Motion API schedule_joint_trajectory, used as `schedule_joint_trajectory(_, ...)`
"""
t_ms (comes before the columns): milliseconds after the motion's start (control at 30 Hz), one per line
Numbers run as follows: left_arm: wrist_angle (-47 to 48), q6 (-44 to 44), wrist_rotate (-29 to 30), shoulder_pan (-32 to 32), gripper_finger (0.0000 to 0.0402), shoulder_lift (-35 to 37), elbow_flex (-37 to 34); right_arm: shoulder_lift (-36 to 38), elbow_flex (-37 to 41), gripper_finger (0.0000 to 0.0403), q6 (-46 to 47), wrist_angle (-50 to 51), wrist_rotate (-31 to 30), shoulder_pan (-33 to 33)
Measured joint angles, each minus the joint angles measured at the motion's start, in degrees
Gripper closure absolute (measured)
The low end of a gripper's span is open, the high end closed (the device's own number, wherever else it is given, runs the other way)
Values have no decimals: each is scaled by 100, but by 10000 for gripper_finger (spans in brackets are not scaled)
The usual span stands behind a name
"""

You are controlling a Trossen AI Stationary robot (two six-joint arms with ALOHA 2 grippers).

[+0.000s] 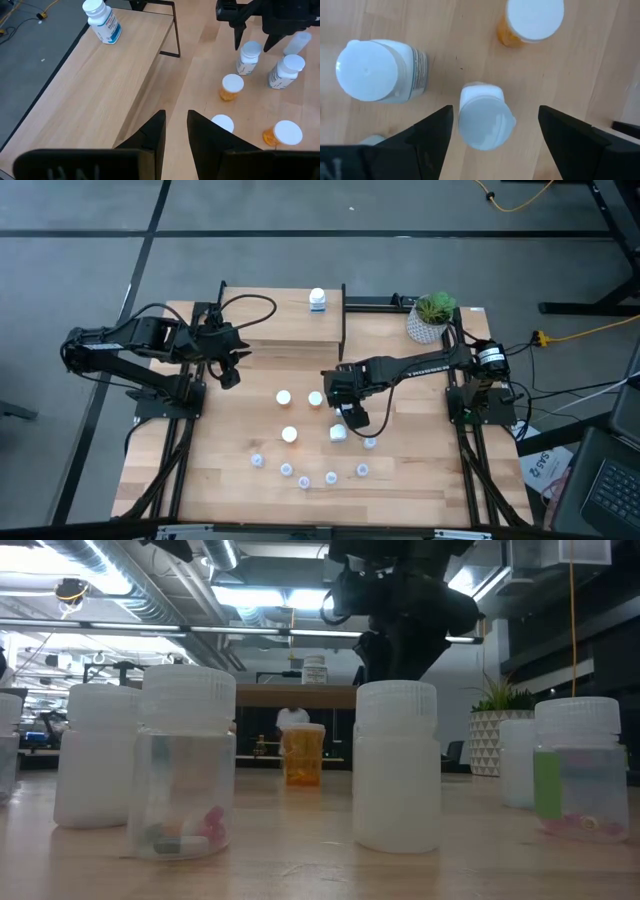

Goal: Pick and place medicine bottles onto shelf by color
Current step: Put the top blue pill bottle on the shelf aligned with the blue pill bottle

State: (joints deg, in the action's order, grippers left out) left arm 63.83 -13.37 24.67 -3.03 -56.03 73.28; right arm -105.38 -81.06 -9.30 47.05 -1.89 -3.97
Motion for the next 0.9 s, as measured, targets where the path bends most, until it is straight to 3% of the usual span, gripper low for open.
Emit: schedule_joint_trajectory(900, 0, 0, 0, 0, 328, 0, -1, 0, -2, 79, 22, -61, 27, 0)
